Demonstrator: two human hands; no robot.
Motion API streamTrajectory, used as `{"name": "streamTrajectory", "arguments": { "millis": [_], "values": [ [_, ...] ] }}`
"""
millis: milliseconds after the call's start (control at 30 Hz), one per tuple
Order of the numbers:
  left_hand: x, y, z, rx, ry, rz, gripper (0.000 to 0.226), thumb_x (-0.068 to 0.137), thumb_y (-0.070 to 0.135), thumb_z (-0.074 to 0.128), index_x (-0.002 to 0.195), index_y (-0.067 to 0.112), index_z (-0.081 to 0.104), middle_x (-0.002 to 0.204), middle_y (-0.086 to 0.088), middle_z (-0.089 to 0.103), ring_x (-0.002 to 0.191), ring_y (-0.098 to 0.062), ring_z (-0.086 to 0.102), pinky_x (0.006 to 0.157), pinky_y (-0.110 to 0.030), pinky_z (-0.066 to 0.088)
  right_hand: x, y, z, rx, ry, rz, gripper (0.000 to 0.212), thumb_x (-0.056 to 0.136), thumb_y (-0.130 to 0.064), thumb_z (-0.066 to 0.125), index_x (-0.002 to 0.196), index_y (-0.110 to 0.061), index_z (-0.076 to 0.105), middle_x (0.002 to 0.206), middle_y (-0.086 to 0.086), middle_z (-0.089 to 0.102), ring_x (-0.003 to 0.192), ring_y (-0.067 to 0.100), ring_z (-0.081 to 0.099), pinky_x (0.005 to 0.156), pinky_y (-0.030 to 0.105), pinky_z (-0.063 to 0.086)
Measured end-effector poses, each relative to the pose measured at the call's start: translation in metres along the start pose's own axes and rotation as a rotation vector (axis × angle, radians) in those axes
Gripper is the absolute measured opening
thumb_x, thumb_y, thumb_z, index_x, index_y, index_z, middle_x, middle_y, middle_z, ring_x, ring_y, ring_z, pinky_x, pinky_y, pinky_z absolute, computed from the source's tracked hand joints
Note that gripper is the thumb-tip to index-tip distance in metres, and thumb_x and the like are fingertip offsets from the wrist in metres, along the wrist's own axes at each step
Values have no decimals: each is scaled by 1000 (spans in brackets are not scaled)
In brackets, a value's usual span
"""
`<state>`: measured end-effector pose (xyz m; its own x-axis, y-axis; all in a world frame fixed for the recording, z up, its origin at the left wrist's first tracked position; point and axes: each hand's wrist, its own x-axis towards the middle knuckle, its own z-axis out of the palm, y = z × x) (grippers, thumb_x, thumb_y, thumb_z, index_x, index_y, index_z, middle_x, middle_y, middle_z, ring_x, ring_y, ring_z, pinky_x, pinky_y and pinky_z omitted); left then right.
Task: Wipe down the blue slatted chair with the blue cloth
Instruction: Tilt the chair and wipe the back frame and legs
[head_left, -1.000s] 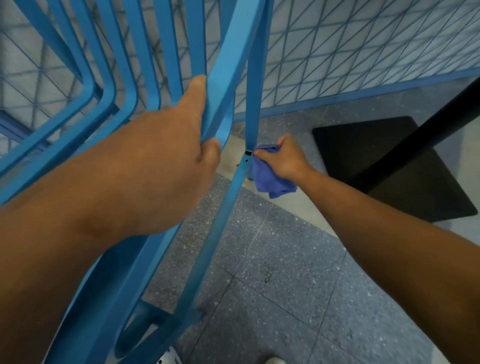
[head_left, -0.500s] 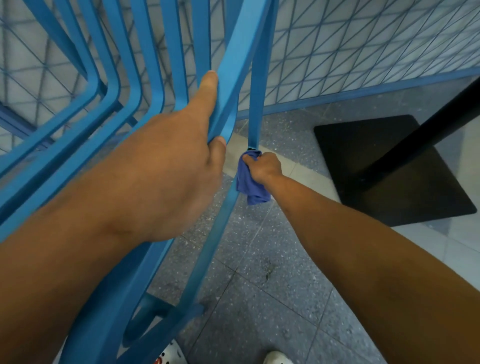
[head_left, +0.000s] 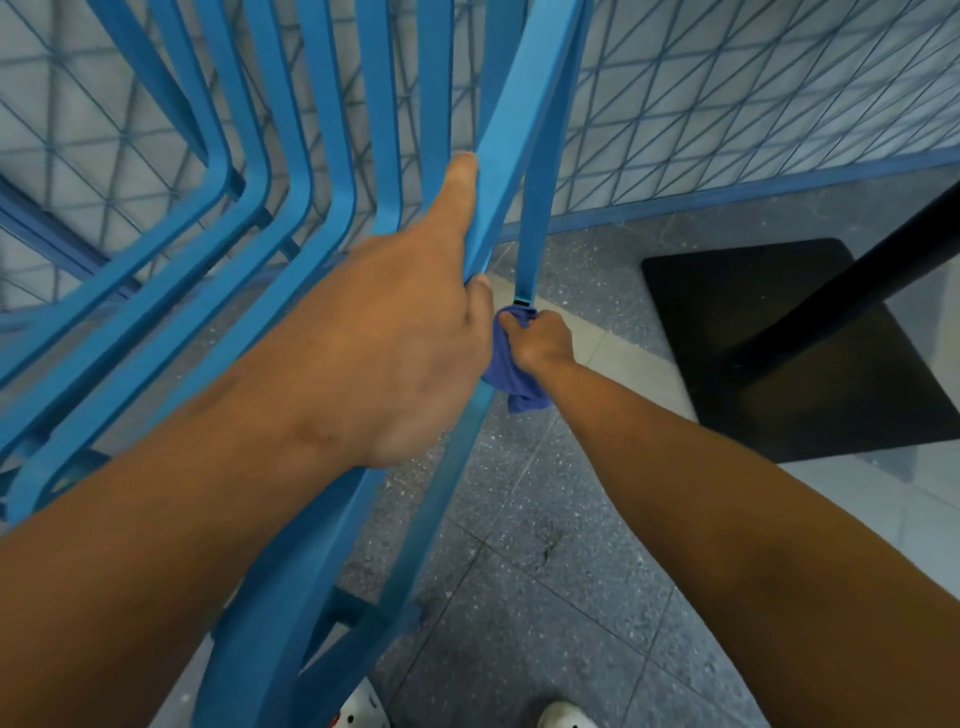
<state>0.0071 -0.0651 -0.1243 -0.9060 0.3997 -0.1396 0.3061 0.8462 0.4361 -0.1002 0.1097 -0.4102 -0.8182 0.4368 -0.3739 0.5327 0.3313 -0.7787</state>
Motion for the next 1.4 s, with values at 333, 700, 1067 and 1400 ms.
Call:
{"name": "streamTrajectory", "arguments": {
  "millis": [333, 700, 1067, 1400],
  "values": [
    [-2, 3, -6, -105, -43, -57, 68, 108, 35, 36, 159, 41, -8, 70, -2, 63, 53, -15, 60, 49, -30, 51, -6, -3, -1, 12, 7, 64, 47, 96, -47, 60, 120, -6, 63, 119, 13, 68, 107, 32, 65, 81, 31, 46],
    [0, 1, -3, -171, -45, -40, 69, 108, 31, 38, 159, 40, -8, 70, -4, 62, 44, -9, 53, 42, -25, 44, 4, -13, -8, -72, 34, 23, 52, 97, -48, 59, 125, -5, 62, 120, 12, 67, 108, 32, 65, 87, 34, 50],
    [-1, 2, -2, -157, -48, -45, 69, 108, 32, 37, 159, 41, -8, 79, -6, 65, 52, -14, 56, 45, -24, 46, 4, -17, -12, -92, 97, -13, 36, 104, -35, 45, 121, -9, 62, 122, 14, 67, 108, 32, 63, 84, 33, 46],
    [-2, 5, -6, -125, -51, -55, 68, 108, 31, 36, 159, 40, -8, 81, -5, 65, 63, -17, 63, 67, -39, 55, -5, -20, -20, -50, 144, -155, 38, 102, -39, 50, 113, -6, 66, 111, 14, 70, 99, 31, 66, 77, 33, 48]
  ]
}}
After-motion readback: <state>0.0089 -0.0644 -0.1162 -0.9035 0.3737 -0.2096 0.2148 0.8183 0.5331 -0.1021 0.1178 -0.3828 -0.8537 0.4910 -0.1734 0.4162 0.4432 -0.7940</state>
